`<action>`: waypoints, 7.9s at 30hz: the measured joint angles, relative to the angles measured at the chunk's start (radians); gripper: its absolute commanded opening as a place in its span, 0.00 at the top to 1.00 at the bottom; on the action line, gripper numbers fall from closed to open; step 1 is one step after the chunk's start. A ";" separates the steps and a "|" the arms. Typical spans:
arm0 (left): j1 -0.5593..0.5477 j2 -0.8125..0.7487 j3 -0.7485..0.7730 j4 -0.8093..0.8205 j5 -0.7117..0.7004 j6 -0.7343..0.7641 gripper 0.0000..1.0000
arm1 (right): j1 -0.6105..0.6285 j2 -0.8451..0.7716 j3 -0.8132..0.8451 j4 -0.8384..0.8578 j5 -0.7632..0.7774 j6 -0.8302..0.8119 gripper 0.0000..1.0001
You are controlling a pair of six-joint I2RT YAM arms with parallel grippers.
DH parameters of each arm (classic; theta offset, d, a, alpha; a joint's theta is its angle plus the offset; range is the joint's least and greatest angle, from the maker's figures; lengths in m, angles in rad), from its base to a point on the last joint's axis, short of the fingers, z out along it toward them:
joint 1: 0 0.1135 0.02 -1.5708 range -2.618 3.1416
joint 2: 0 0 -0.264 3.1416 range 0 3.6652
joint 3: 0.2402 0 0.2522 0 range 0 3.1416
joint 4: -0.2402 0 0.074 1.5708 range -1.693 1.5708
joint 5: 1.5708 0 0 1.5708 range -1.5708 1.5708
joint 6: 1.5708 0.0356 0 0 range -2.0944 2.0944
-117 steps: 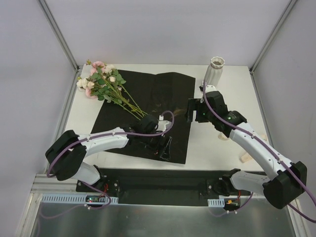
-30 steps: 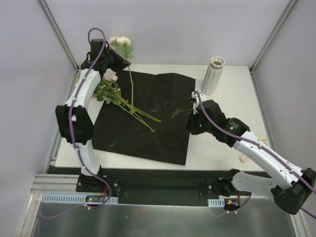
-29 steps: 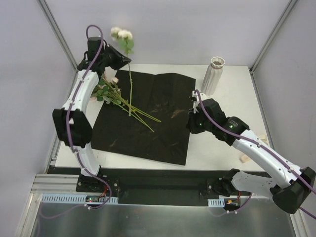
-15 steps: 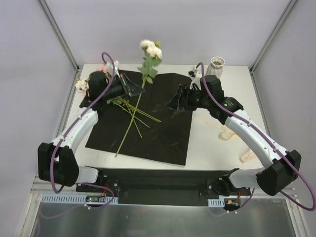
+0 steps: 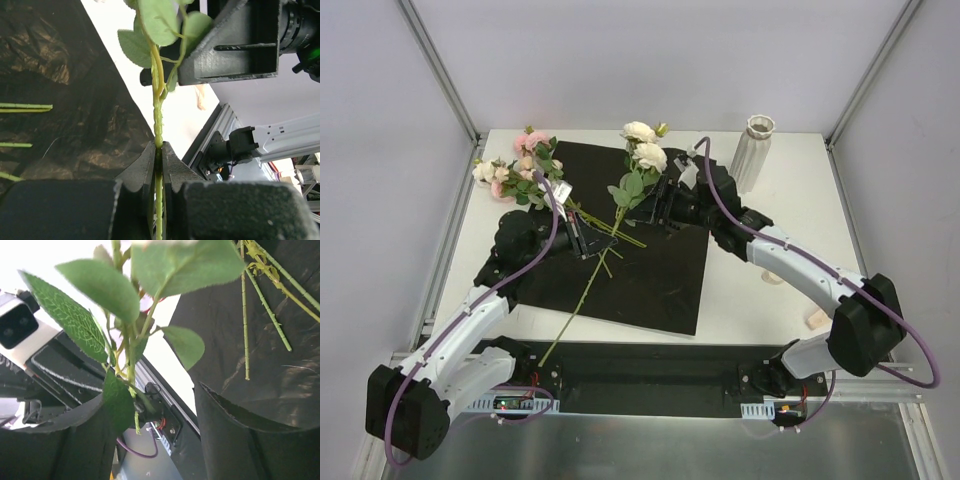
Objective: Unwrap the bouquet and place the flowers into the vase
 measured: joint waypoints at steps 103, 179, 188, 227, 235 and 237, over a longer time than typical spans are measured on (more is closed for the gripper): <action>0.001 -0.029 0.084 -0.187 -0.103 0.035 0.20 | -0.630 0.305 0.616 0.006 0.453 -0.762 0.84; 0.256 0.771 0.612 -0.474 -0.495 -0.066 0.62 | -0.085 0.409 0.041 0.236 0.348 -0.513 0.35; 0.233 0.881 0.739 -0.609 -0.501 -0.029 0.53 | -0.100 0.409 0.041 0.247 0.316 -0.481 0.35; 0.143 0.716 0.583 -0.592 -0.525 -0.037 1.00 | -0.151 0.409 -0.008 0.319 0.229 -0.372 0.35; 0.198 0.537 0.630 -0.595 -0.361 0.050 1.00 | -0.154 0.409 -0.008 0.311 0.180 -0.377 0.34; 0.196 0.485 0.628 -0.598 -0.312 0.089 1.00 | -0.155 0.409 -0.004 0.294 0.138 -0.376 0.35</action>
